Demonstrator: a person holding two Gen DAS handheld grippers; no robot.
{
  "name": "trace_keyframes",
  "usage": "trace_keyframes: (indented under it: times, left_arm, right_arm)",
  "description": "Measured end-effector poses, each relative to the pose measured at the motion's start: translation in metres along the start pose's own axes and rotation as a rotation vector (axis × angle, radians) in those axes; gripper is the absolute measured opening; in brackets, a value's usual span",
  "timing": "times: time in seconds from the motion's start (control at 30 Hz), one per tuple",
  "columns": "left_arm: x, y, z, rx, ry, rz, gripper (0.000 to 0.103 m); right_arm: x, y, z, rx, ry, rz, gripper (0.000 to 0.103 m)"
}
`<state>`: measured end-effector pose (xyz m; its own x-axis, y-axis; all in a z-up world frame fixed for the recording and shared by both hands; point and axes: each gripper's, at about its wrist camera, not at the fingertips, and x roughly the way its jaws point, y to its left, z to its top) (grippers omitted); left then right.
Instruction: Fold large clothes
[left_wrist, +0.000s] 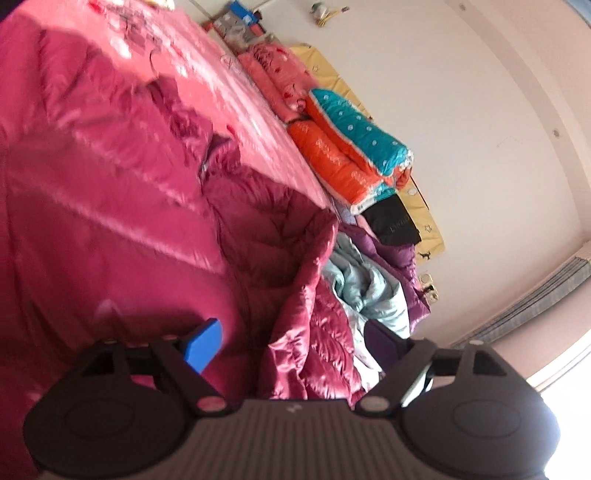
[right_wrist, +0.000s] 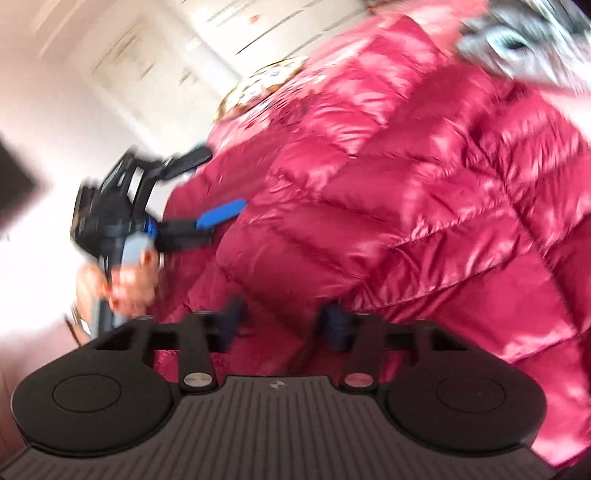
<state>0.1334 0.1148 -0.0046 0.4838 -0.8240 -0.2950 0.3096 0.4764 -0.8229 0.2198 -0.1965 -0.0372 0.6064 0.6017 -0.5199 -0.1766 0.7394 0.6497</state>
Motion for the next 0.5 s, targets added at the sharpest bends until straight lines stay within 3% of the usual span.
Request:
trace_keyframes:
  times: [0.17,0.37,0.5]
  left_arm:
    - [-0.016,0.000,0.013,0.021,-0.076,-0.008,0.085]
    - [-0.033,0.017,0.029,-0.064,-0.174,-0.001,0.086]
    - [-0.038,0.023,0.034,-0.098,-0.207,-0.001,0.086]
  right_arm:
    - [0.017,-0.001,0.005,0.138,0.018,-0.010,0.044]
    - [0.039,-0.007,0.012,0.244,0.008,0.004,0.050]
    - [0.049,-0.007,0.015,0.301,-0.039,-0.010,0.039]
